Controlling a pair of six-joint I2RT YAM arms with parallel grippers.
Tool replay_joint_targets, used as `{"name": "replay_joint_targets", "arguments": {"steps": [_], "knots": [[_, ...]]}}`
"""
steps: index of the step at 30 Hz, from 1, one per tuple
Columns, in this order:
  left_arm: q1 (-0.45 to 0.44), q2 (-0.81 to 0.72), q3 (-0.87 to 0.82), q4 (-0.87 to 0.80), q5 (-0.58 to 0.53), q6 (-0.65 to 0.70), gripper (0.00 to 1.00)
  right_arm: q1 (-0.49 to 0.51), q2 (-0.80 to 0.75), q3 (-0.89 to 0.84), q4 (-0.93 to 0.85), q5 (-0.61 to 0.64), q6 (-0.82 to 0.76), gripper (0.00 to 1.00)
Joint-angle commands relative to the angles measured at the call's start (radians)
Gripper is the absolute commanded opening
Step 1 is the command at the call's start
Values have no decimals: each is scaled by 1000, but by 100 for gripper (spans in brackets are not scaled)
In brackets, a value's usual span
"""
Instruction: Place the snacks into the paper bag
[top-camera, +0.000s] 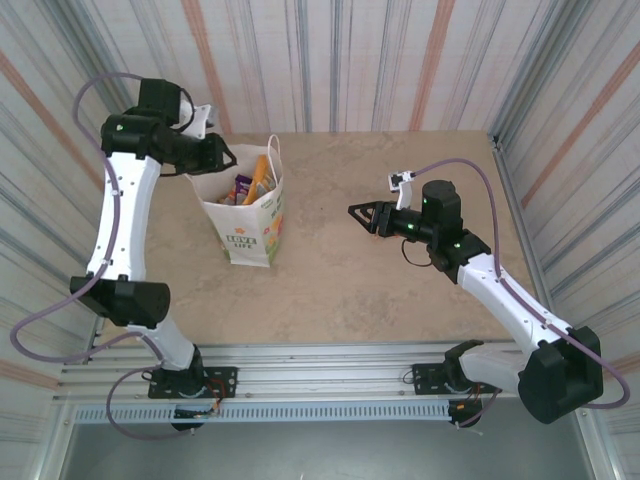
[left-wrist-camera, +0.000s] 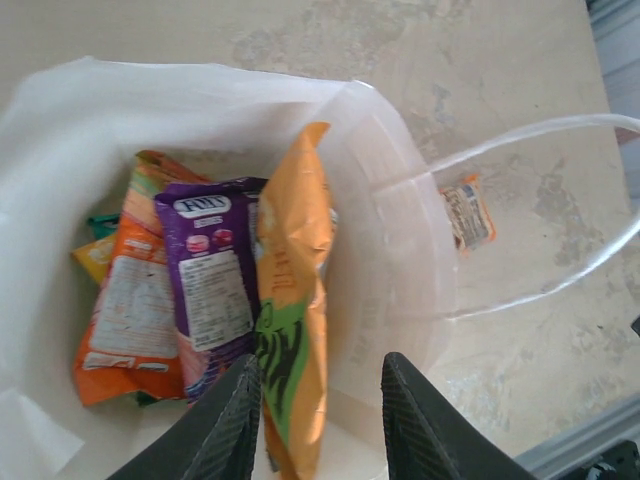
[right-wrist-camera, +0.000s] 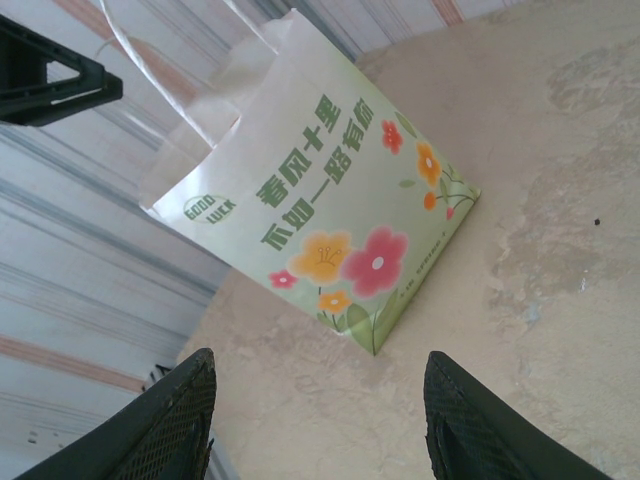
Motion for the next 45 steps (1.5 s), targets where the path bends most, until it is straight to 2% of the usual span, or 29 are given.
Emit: {"name": "replay_joint_targets", "arguments": {"steps": [1, 13, 21, 24, 28, 33, 45], "knots": [[-31, 26, -19, 11, 25, -1, 38, 7, -17, -2, -14, 6, -18, 56], [-89, 144, -46, 21, -69, 6, 41, 5, -35, -9, -34, 21, -32, 56], [-97, 179, -85, 52, -67, 0, 42, 2, -32, -10, -34, 17, -32, 56], [-99, 185, -85, 52, -65, 0, 36, 0, -35, -12, -36, 17, -33, 56], [-98, 175, -82, 54, -88, -2, 15, -3, -38, -15, -35, 20, -33, 56], [-88, 149, -78, 55, -97, 1, 2, -6, -37, -15, -34, 17, -32, 56], [14, 88, -123, 29, -170, 40, 0, -6, -44, -21, -32, 12, -31, 56]]}}
